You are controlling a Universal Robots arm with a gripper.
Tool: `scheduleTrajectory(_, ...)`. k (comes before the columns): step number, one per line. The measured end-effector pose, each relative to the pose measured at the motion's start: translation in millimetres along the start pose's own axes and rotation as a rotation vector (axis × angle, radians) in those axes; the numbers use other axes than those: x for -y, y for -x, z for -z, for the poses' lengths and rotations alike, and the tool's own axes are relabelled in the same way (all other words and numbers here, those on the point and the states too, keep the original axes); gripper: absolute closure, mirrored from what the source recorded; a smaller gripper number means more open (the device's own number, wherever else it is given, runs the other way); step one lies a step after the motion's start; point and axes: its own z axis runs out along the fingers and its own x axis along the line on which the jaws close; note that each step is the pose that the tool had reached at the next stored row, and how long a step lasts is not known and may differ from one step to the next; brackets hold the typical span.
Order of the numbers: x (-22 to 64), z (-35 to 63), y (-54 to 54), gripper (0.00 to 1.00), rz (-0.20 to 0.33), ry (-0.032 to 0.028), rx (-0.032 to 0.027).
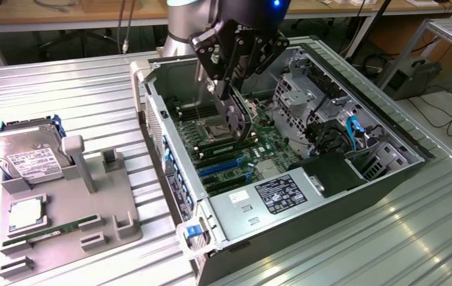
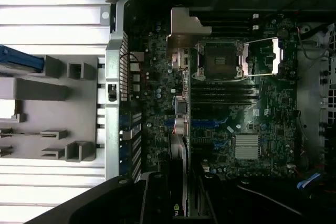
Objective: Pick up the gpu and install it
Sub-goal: 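Pick up the gpu and move the gpu toward the slot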
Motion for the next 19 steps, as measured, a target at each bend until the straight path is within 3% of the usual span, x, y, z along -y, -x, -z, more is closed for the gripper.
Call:
scheduleTrajectory(7, -7.0, -17.2, 14.8, 0.74, 0.000, -0.0001, -0.0001)
scheduleTrajectory(14, -9.8, -30.7, 20.8, 0.74, 0.000, -0.0003, -0.0001)
scheduleTrajectory(19, -9.5, -43.6, 37.6, 0.74, 0.000, -0.0018, -0.0002)
